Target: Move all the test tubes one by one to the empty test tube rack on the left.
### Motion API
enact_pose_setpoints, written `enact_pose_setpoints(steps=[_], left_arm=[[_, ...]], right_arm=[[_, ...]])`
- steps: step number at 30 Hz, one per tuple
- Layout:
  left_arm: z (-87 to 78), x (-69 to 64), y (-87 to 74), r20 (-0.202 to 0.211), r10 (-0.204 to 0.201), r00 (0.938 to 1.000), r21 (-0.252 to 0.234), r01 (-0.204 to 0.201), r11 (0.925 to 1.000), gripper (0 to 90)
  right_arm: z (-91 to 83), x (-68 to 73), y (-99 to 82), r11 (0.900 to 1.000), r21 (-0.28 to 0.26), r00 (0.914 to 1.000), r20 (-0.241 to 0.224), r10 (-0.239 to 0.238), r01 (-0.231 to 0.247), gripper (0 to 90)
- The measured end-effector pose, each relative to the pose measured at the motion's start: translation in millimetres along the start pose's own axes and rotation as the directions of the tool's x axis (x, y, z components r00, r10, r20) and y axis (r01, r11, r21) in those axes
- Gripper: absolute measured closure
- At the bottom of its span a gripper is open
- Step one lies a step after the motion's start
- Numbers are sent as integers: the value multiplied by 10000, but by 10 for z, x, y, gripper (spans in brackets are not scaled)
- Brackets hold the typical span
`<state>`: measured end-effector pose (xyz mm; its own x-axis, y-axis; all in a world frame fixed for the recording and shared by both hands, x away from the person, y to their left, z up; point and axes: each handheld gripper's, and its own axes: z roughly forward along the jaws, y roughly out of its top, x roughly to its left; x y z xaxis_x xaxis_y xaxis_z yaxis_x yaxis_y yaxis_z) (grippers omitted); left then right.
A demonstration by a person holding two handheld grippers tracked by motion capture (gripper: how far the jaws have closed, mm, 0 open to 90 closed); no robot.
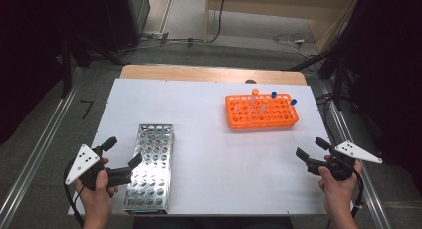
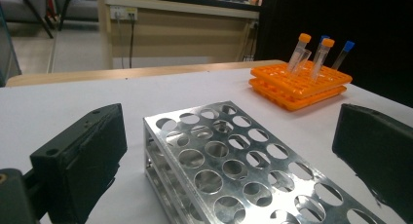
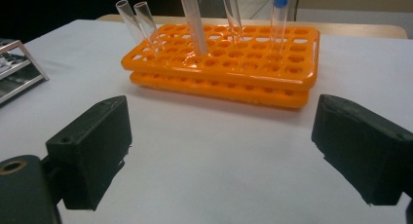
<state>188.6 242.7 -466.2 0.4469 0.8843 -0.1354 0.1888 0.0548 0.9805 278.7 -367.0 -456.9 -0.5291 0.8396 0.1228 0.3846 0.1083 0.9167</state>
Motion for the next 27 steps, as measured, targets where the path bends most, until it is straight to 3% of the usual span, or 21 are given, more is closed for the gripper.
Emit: enact_pose_setpoints(steps=[5, 10, 14, 20, 24, 27], left_arm=[[11, -16, 35, 38, -6, 10000, -28, 6, 10000, 0], [33, -53, 83, 133, 223, 9997, 41, -223, 9997, 0], [55, -82, 125, 302, 215, 9993, -6, -215, 9998, 0], [75, -112, 147, 497, 274, 9984, -2, -274, 9996, 0], [99, -122, 148, 558, 332, 9979, 57, -335, 9994, 0], [104, -123, 147, 590, 333, 9977, 97, -340, 9994, 0]], right_arm=[[90, 19, 126, 9998, -189, 9993, 361, 62, -56, 265], [267, -49, 239, 9997, 73, 9979, 600, -240, 236, 435], [429, -176, 300, 10000, -77, 9984, 559, 45, -41, 495], [686, -347, 408, 9998, 180, 9938, 1104, -102, 82, 575], [851, -448, 460, 9991, 363, 9962, 849, 167, -199, 619], [990, -491, 464, 9970, 763, 9975, 692, 111, -164, 664]])
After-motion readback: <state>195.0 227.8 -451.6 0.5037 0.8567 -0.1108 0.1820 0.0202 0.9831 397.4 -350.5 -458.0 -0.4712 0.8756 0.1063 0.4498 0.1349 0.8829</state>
